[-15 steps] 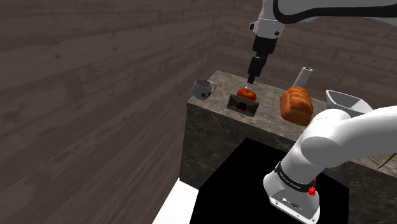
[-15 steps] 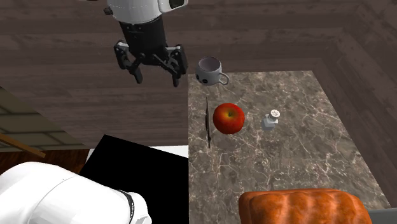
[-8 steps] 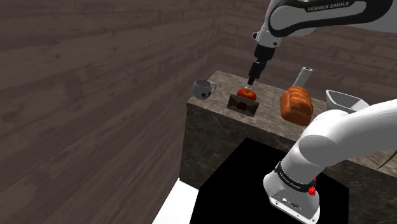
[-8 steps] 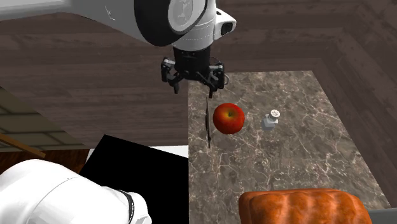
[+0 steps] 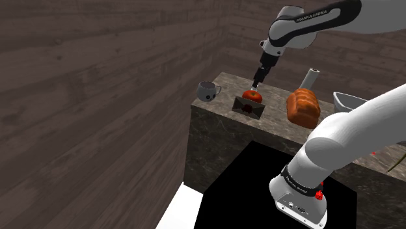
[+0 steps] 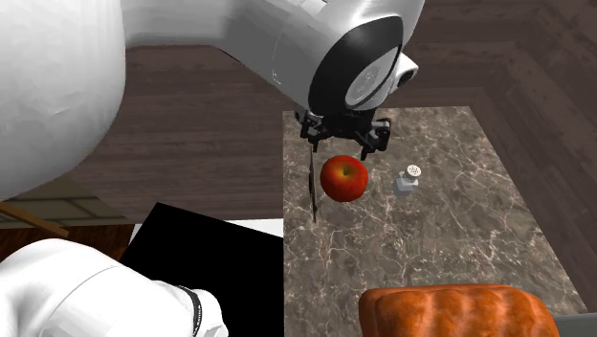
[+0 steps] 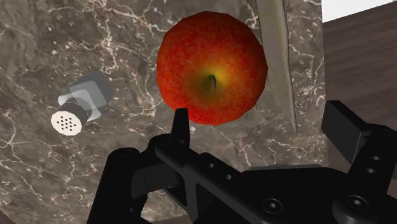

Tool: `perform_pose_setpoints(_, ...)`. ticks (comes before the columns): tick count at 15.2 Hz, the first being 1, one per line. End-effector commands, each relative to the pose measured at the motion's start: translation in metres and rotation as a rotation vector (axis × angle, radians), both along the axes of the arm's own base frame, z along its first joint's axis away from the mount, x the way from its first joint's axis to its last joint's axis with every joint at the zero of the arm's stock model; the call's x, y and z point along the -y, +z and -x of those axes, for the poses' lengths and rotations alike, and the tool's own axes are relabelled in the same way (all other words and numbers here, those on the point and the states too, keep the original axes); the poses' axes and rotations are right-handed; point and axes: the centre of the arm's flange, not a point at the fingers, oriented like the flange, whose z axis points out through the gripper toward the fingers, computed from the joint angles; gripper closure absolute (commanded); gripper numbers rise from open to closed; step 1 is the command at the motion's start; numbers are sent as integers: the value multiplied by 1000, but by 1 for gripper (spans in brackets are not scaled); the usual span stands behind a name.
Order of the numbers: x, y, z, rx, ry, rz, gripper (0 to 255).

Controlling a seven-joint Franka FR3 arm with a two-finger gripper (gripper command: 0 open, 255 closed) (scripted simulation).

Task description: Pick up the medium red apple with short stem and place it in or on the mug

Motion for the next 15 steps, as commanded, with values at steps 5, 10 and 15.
perform_pose_setpoints(5, 23, -31, -6, 17, -8, -4, 0)
perform_pose_setpoints(10, 22, -50, -8, 17, -8, -4, 0)
perform_pose_setpoints(15, 22, -50, -8, 17, -8, -4, 0)
